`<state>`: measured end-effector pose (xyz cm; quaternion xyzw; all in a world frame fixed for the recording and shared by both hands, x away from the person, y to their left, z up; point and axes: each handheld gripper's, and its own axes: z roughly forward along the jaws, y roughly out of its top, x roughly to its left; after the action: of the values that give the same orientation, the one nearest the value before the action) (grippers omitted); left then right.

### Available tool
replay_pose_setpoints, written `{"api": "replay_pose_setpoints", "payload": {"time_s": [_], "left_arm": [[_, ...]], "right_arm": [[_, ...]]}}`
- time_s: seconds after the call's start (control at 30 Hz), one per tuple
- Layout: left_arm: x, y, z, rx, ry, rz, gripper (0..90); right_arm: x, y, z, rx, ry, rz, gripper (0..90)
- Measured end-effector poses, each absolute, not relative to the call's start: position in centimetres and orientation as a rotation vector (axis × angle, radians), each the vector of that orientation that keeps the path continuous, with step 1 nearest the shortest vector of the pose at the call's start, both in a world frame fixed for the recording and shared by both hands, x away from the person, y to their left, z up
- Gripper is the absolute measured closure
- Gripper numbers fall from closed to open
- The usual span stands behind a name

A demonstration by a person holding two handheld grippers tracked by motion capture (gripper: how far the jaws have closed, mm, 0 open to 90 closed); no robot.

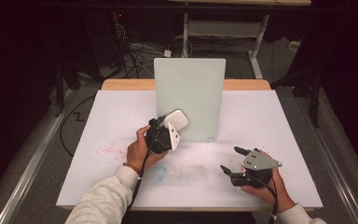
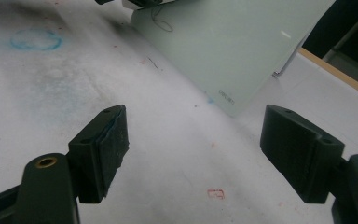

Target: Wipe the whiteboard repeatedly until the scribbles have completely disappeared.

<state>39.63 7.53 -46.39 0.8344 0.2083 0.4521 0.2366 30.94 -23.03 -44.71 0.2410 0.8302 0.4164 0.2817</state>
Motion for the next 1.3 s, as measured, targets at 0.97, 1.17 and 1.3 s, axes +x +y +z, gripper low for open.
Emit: {"api": "replay_pose_setpoints", "payload": {"time_s": [0.97,1.17,1.3], "left_arm": [[38.7,4.5,-49.0,2.614,0.136,1.447,27.9],[38.7,5.8,-48.9,2.662,0.105,1.447,28.1],[38.8,7.1,-48.8,2.685,0.146,1.447,28.1]], "right_arm": [[31.4,-22.2,-45.3,0.649,2.263,1.090,23.9],[31.4,-22.4,-45.2,0.672,2.249,1.085,24.0],[31.3,-22.4,-45.2,0.673,2.250,1.079,24.0]]}}
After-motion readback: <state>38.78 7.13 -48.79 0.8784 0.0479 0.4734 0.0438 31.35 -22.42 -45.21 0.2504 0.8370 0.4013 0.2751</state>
